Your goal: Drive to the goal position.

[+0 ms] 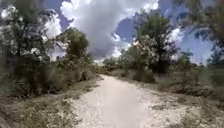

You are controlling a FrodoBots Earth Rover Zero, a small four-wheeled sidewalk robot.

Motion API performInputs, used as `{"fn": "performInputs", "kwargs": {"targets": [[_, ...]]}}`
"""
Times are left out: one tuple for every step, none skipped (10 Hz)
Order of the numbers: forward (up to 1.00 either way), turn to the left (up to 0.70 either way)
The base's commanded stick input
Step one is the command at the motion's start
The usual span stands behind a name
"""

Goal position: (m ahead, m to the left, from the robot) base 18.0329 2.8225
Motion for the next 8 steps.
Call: {"fn": "performInputs", "kwargs": {"targets": [[0.50,0.00],[0.50,0.00],[0.50,0.00],[0.50,0.00],[0.50,0.00],[0.50,0.00],[0.50,0.00],[0.50,0.00]]}}
